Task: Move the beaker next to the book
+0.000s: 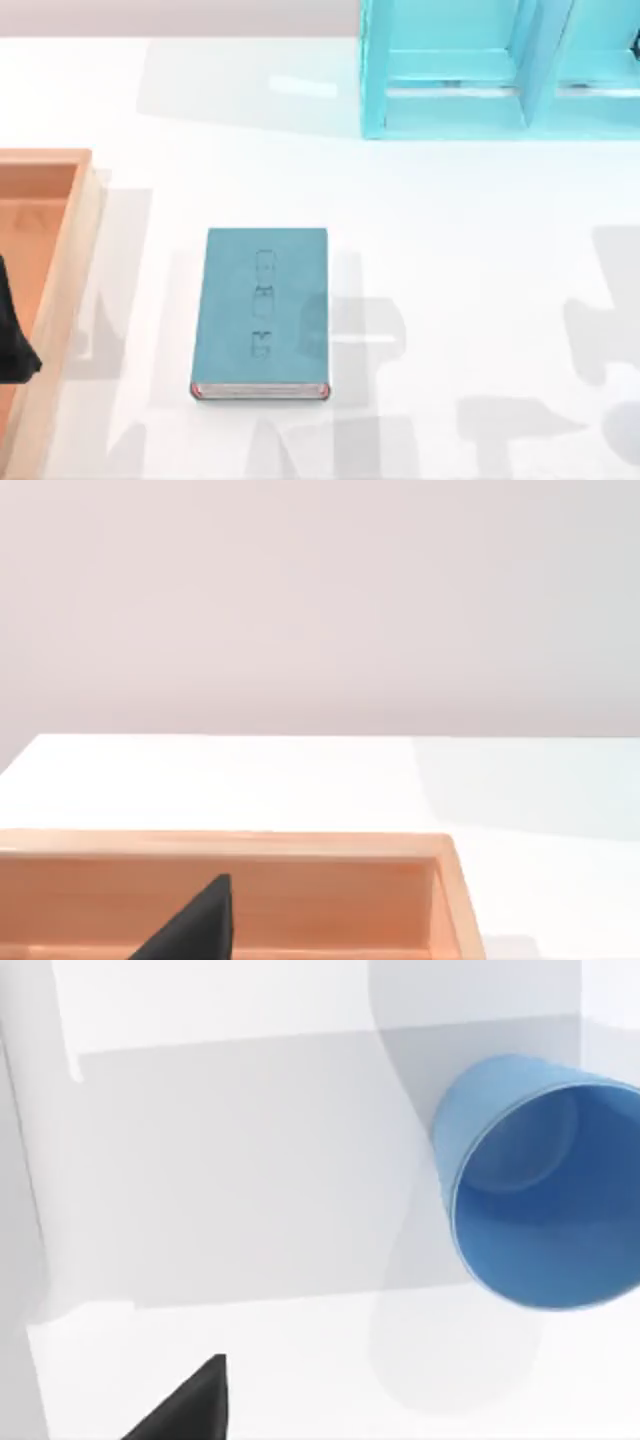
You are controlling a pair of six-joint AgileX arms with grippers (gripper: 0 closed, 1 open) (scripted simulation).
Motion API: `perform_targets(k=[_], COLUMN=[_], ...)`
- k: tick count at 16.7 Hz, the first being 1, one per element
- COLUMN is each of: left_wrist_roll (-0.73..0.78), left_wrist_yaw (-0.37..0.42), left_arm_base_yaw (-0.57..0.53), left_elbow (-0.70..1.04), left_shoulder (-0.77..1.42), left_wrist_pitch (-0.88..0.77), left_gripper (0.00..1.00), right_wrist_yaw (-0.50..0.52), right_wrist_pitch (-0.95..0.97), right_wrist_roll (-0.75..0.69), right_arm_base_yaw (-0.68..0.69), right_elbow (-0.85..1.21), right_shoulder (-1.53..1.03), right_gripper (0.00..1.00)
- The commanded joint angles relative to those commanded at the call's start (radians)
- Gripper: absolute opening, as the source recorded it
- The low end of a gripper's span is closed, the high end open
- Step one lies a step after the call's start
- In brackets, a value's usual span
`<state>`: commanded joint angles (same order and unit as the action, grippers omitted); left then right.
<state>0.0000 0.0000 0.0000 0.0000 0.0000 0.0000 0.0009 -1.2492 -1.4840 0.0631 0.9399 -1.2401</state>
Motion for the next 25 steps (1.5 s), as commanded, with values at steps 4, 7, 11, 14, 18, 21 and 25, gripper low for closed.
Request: perform_targets(k=[4,7,11,14,18,21,25], left_wrist_roll=[0.000,0.000,0.000,0.000,0.000,0.000,0.000], left_wrist_yaw=[0.000,0.000,0.000,0.000,0.000,0.000,0.000], left_arm_base_yaw=[0.000,0.000,0.000,0.000,0.000,0.000,0.000], left_elbow=[0.000,0.000,0.000,0.000,0.000,0.000,0.000], left_shoulder=[0.000,0.000,0.000,0.000,0.000,0.000,0.000], left_wrist_pitch=[0.000,0.000,0.000,0.000,0.000,0.000,0.000], left_gripper=[1.00,1.00,1.00,1.00,1.00,1.00,1.00], right_wrist_yaw=[0.000,0.000,0.000,0.000,0.000,0.000,0.000], right_wrist_pitch=[-0.017,-0.012,0.101,0.274,0.421,0.433,0.433], right_wrist_roll=[-0.018,-0.017,-0.015,-0.011,-0.010,-0.010,-0.010], right_arm_base_yaw=[0.001,-0.003,0.002,0.004,0.007,0.007,0.007], right_elbow=[0.013,0.007,-0.080,-0.190,-0.300,-0.310,-0.310], right_shoulder=[-0.017,-0.014,-0.047,-0.094,-0.140,-0.144,-0.144], right_gripper=[1.00,1.00,1.00,1.00,1.00,1.00,0.85])
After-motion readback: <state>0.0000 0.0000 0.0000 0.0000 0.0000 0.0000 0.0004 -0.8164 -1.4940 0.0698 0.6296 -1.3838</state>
